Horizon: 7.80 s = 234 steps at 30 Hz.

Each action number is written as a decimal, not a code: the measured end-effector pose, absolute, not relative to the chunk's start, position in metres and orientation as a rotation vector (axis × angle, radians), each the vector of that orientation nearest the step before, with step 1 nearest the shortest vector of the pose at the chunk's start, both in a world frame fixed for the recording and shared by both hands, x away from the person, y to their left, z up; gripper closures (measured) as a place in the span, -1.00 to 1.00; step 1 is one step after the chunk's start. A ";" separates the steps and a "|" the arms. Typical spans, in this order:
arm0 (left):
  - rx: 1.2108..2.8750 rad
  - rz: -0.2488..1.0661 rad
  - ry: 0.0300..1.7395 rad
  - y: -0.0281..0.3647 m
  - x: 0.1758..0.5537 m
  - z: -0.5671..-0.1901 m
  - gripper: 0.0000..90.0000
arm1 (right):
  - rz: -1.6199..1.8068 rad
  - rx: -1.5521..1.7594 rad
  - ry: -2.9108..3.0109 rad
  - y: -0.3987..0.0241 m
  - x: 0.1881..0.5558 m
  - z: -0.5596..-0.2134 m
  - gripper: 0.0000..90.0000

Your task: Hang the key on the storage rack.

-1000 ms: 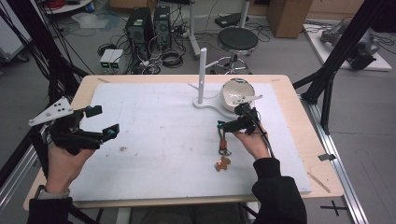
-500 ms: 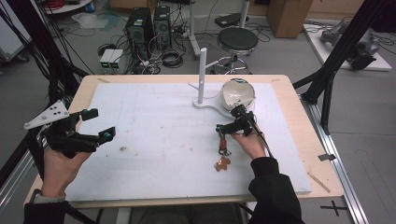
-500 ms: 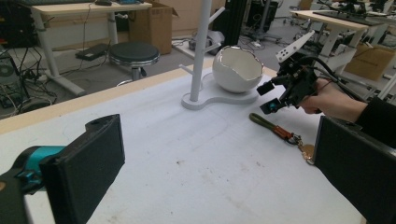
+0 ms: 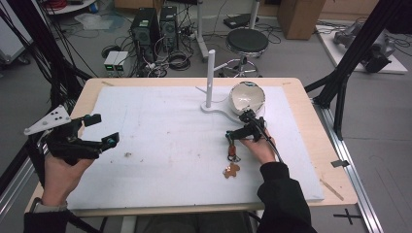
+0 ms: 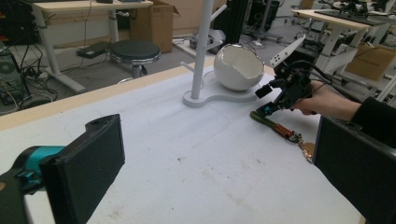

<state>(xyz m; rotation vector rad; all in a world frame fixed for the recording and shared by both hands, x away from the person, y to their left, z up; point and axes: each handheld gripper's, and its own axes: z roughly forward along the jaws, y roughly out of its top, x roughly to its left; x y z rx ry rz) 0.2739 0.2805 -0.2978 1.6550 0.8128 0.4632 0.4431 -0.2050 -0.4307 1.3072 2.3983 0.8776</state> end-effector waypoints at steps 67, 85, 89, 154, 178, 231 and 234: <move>1.653 0.463 0.834 0.280 0.276 -0.297 -0.94 | 1.342 1.024 2.223 -0.233 0.395 -0.335 0.88; 1.647 0.457 0.818 0.276 0.276 -0.292 -0.94 | 1.388 0.879 2.128 -0.232 0.381 -0.227 0.88; 1.649 0.452 0.817 0.275 0.276 -0.292 -0.94 | 1.406 0.881 2.124 -0.230 0.391 -0.219 0.88; 1.660 0.476 0.842 0.291 0.279 -0.297 -0.94 | 1.507 0.840 2.275 -0.205 0.555 -0.262 0.88; 1.659 0.477 0.843 0.292 0.279 -0.297 -0.94 | 1.538 0.898 2.233 -0.205 0.552 -0.261 0.24; 1.621 0.497 0.863 0.290 0.276 -0.303 -0.94 | 1.392 0.984 1.966 -0.245 0.348 -0.242 -0.99; 1.621 0.496 0.861 0.289 0.275 -0.304 -0.94 | 1.394 0.999 1.948 -0.249 0.336 -0.248 -0.99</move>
